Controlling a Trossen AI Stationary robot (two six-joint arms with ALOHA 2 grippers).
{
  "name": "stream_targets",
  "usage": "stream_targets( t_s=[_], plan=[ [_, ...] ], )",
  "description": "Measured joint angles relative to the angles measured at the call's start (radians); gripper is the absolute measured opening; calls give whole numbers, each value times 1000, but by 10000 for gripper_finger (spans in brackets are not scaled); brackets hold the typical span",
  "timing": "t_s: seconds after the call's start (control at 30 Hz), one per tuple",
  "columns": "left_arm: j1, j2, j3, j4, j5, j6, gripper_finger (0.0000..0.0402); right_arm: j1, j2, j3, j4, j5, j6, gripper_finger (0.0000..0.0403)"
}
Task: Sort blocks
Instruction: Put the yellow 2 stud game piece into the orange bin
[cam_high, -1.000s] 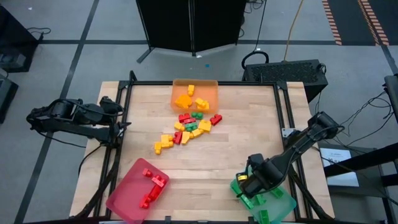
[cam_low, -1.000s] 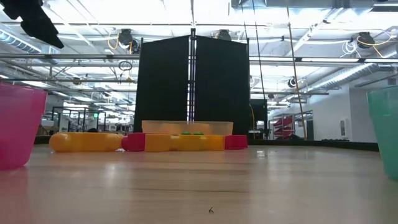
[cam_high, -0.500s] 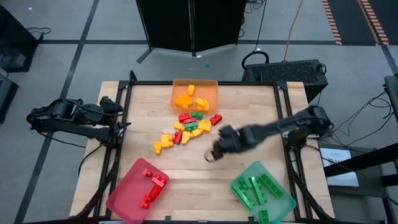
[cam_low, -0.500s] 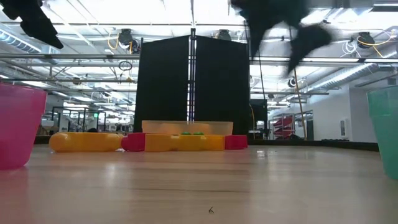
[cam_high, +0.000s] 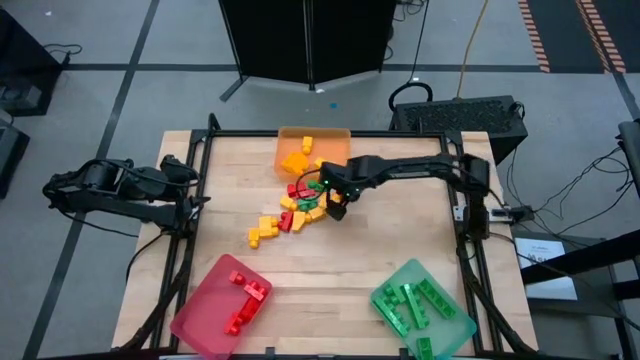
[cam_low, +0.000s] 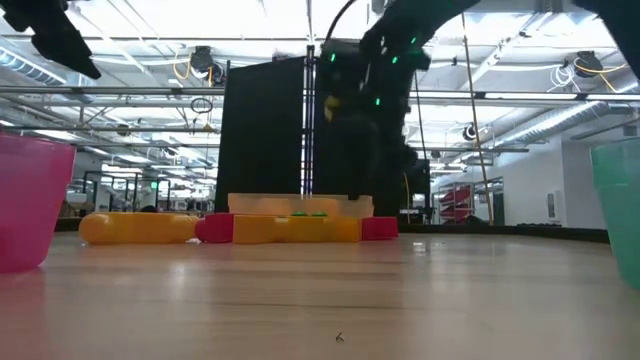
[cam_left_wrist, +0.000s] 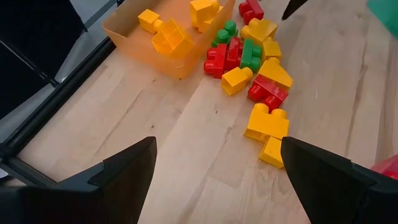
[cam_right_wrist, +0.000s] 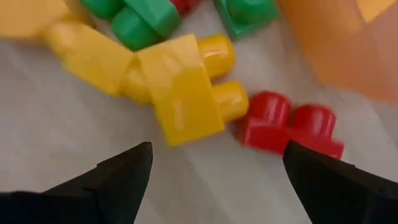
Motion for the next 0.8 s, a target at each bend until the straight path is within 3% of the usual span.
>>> stream_targets(
  t_s=[0.4,0.7,0.8],
  plan=[
    [0,0,0,-3,-11,-22,345,-11,185,218,-48,-30,-263,352],
    [0,0,0,-6,-13,-22,345,-17,261,232,-151,-25,-318,350],
    [0,0,0,-6,-14,-22,345,-17,266,232,-162,-26,-319,330]
  ],
)
